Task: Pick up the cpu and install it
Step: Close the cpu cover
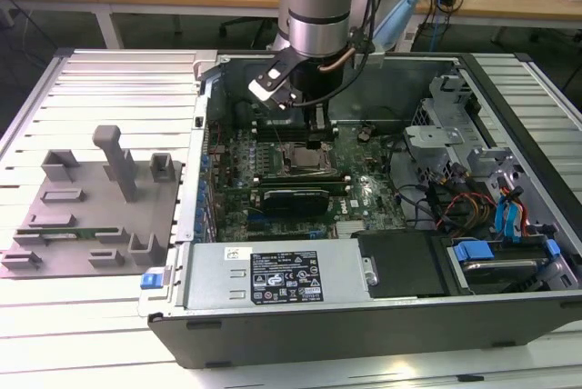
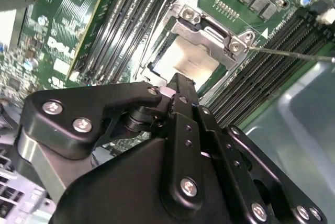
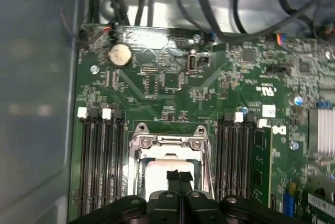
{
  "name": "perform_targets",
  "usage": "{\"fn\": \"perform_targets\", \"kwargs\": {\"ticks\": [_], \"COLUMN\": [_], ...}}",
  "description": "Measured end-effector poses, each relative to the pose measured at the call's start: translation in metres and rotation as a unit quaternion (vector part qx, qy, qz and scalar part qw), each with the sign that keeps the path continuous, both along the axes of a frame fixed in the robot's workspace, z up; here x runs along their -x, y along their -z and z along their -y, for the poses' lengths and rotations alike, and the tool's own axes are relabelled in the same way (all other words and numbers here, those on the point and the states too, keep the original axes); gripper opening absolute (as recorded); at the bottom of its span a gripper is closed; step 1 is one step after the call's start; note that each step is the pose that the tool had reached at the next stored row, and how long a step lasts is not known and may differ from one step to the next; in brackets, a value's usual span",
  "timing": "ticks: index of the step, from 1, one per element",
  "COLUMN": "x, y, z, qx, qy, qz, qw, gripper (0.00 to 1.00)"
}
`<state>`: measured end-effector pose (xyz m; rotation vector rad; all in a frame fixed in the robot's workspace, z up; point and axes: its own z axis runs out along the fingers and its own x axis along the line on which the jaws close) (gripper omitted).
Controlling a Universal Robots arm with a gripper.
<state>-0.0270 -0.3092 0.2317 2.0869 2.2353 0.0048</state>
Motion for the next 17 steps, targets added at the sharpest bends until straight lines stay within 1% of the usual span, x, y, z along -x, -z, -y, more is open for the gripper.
{"fn": "perform_targets", "kwargs": {"ticks": [1, 3, 4, 5, 6, 7, 8, 9, 12, 13, 14, 15, 16, 17], "x": [0.0, 0.0, 0.0, 0.0, 0.0, 0.0, 0.0, 0.0, 0.0, 0.0, 0.0, 0.0, 0.0, 0.0], "y": [0.0002, 0.0005, 0.0008, 0.001, 0.0012, 0.0013, 0.0014, 0.0015, 0.0018, 0.002, 0.002, 0.0022, 0.0023, 0.0024], "z": [0.0, 0.0, 0.0, 0.0001, 0.0, 0.0, 0.0, 0.0, 0.0, 0.0, 0.0, 0.0, 0.0, 0.0], "qx": [0.0007, 0.0015, 0.003, 0.0057, 0.007, 0.008, 0.0094, 0.0104, 0.0135, 0.015, 0.0159, 0.0171, 0.0186, 0.02], "qy": [-0.016, -0.036, -0.062, -0.088, -0.101, -0.11, -0.124, -0.134, -0.164, -0.18, -0.189, -0.2, -0.215, -0.23], "qz": [0.0, 0.0, -0.0001, -0.0003, -0.0003, -0.0004, -0.0005, -0.0005, -0.0008, -0.0009, -0.0009, -0.001, -0.0011, -0.0012], "qw": [0.9999, 0.9994, 0.9981, 0.9961, 0.9949, 0.9939, 0.9923, 0.991, 0.9863, 0.9836, 0.9819, 0.9796, 0.9765, 0.9731], "gripper": [0.11, 0.11, 0.11, 0.11, 0.11, 0.11, 0.11, 0.11, 0.11, 0.11, 0.11, 0.11, 0.11, 0.11]}}
